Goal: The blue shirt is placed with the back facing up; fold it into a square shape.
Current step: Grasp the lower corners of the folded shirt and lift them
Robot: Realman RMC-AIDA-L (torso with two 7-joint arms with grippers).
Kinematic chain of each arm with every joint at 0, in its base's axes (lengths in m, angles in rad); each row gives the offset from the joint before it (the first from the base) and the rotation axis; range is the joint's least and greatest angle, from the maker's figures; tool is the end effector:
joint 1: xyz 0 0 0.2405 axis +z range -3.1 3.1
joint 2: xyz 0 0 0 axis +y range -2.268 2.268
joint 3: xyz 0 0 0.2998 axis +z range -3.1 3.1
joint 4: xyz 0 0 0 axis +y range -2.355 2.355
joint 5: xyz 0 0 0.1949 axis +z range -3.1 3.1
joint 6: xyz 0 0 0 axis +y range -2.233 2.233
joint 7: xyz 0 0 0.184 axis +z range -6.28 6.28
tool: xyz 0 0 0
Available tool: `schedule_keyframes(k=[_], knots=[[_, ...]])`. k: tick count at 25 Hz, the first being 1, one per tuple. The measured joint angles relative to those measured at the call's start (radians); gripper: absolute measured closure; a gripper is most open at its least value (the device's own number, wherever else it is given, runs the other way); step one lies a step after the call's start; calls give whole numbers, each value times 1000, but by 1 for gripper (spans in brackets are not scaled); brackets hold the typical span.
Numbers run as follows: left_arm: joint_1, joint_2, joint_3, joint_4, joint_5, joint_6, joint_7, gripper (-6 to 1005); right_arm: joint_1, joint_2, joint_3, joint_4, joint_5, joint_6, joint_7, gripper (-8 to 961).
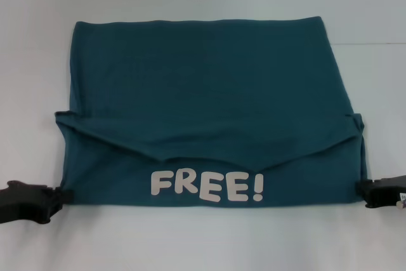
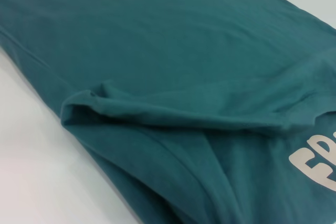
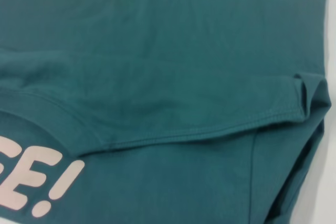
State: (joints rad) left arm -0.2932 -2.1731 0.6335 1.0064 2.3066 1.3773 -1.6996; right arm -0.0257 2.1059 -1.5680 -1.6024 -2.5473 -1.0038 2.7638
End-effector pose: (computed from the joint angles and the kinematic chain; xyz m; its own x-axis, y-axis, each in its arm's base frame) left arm -0.3748 0.3061 -0.0363 0.6712 0.6568 0.3437 0.7383 -0.5506 -0.3895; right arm 0.3241 0.2897 -0.0472 0.5469 -0.7784 -0.3081 -0.7556 -0.3005 -0.5821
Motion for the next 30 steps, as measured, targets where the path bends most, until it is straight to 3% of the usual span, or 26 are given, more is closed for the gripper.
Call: schedule_keyframes(k=[11,20,30], knots=[[64,-2,-8,51,-8,60,7,947,-105,6,-61,-93,8,-2,0,929],[88,-2,-92,59,-9,149,36,946,-177,6,-99,-151,12,-8,0,928],[107,-2,-119,62,-8,195,61,946,-238,13,-123,-172,13,-4,-13,928]])
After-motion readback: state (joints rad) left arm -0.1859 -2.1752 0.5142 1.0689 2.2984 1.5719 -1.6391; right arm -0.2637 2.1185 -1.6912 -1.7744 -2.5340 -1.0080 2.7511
